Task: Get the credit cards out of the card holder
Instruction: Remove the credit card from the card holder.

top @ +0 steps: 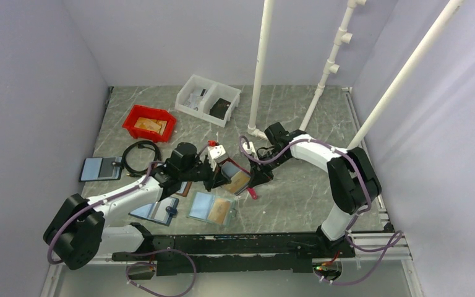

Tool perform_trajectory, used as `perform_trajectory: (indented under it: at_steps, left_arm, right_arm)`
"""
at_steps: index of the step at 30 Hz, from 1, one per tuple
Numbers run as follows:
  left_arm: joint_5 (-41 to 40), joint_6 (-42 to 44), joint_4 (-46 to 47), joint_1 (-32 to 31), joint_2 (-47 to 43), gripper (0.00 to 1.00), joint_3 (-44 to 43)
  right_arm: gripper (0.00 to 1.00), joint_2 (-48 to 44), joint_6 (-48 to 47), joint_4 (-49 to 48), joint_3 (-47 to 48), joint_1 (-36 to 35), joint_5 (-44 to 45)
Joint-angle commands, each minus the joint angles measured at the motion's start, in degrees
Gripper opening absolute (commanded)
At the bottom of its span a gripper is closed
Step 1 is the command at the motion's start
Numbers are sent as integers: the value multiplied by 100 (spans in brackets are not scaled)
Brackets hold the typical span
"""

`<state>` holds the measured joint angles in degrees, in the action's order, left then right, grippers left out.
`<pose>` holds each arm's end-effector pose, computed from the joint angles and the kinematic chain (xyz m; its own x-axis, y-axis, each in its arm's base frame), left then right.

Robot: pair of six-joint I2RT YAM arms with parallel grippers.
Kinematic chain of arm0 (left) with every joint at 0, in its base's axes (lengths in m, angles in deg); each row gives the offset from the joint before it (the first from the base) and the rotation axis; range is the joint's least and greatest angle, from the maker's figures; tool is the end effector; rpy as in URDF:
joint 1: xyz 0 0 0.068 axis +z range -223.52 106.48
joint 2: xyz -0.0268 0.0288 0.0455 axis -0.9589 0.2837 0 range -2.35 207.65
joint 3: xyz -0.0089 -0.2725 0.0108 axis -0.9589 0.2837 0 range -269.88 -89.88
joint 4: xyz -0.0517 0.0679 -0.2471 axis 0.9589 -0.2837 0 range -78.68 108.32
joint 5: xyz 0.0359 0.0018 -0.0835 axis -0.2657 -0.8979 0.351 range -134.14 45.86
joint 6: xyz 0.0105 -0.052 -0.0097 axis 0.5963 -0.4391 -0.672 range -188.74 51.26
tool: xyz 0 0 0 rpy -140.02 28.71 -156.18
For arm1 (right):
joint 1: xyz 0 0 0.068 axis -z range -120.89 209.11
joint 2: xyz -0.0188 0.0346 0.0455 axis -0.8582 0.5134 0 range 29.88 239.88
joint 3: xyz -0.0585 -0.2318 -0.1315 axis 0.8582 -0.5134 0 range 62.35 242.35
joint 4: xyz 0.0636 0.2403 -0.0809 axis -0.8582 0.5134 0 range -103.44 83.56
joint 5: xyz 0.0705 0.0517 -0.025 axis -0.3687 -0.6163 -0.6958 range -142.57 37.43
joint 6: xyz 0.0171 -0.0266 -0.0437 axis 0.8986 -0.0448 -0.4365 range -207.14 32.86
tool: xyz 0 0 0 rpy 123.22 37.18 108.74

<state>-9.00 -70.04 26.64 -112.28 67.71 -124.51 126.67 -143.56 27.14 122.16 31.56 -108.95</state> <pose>0.1869 -0.1763 0.2216 -0.3759 0.2781 -0.8839 0.9032 0.3233 -0.2824 0.2552 0.1665 0.1846 -0.1330 -0.5897 -0.7966 -0.9509 -0.1507 0.2703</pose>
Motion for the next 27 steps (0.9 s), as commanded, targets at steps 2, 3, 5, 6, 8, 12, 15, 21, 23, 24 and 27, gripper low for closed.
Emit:
perform_trajectory:
  at_steps: [2, 3, 5, 6, 8, 12, 15, 21, 23, 24, 27]
  left_arm:
    - [-93, -100, 295, 28, -370, 0, 116]
    - [-116, -99, 260, 53, -438, 0, 133]
    - [-167, -86, 177, 108, -570, 0, 162]
    - [-174, -74, 133, 125, -644, 0, 167]
    - [-186, -48, 64, 166, -782, 0, 192]
    - [-175, -36, -11, 207, -896, 0, 226]
    - [-75, -87, 31, 228, -890, 0, 231]
    - [-37, -323, -10, 340, -933, 0, 220]
    - [-152, -591, -59, 471, -1044, 0, 256]
    - [-183, -742, -64, 569, -1136, 0, 308]
    - [-286, -1393, 30, 997, -1585, 0, 614]
  right_arm:
    - [3, 94, -412, 438, 356, -18, -170]
    - [2, 75, -416, 427, 344, -13, -145]
    - [0, 67, -416, 427, 350, -7, -109]
    - [0, 85, -422, 451, 374, -5, -96]
    - [0, 131, -426, 545, 426, 4, -76]
    - [0, 216, -530, 753, 528, 21, -91]
    - [0, 213, -619, 842, 544, 23, -126]
    - [0, 282, -621, 962, 646, 52, -39]
    - [0, 433, -272, 1018, 850, 143, 45]
    - [0, 573, -118, 1228, 1025, 225, 77]
    - [0, 1060, 100, 1728, 1469, 436, 129]
